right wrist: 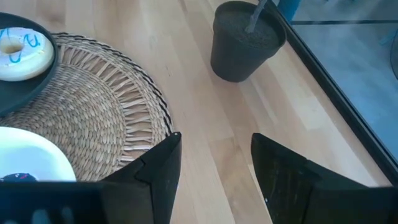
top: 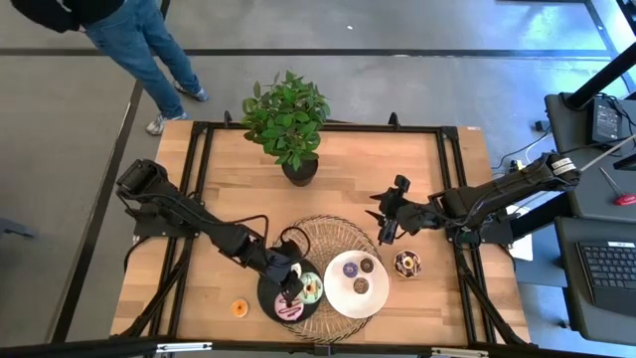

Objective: Pick & Place donuts
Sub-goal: Put the large green donut on the black plate

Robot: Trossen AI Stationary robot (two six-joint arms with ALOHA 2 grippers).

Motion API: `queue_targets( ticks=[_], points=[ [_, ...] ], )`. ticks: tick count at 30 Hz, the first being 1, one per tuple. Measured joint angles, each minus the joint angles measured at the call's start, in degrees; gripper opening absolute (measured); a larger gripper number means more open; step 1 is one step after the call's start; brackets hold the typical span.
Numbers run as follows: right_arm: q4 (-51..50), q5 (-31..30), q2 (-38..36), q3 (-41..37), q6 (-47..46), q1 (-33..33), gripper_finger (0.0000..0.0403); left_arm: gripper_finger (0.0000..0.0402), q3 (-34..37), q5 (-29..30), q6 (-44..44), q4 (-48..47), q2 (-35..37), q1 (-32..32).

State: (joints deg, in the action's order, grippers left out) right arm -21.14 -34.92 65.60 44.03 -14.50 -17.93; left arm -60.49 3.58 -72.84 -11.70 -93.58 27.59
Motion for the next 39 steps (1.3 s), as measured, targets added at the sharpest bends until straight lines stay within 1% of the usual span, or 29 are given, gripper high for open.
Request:
queue_targets(
  ticks=[5,10,18,33,39],
  points=[
    [-0.06,0.01,0.0,0.0,0.09,0.0,0.0195,0.0024,0.0,1.11,0.0,-0.23,-0.07,0.0],
    [-0.11,0.01,0.0,-0.06,0.11,0.01,0.0195,0.0024,0.0,1.26,0.46,-0.26,-1.94,0.0],
    [-0.22,0.02,0.02,-0.15,0.07,0.0,0.0195,0.0024,-0.02,-0.27,-0.86,0.13,-3.86,-0.11],
    [-1.04,0.02,0.02,-0.15,0.0,0.01,0.0195,0.0035,0.0,-0.07,-1.35,-0.55,-3.91,-0.11],
    [-1.05,0.02,0.02,-0.15,0.11,0.0,0.0195,0.004,0.0,0.24,0.52,-0.53,-3.91,-0.33]
  ],
)
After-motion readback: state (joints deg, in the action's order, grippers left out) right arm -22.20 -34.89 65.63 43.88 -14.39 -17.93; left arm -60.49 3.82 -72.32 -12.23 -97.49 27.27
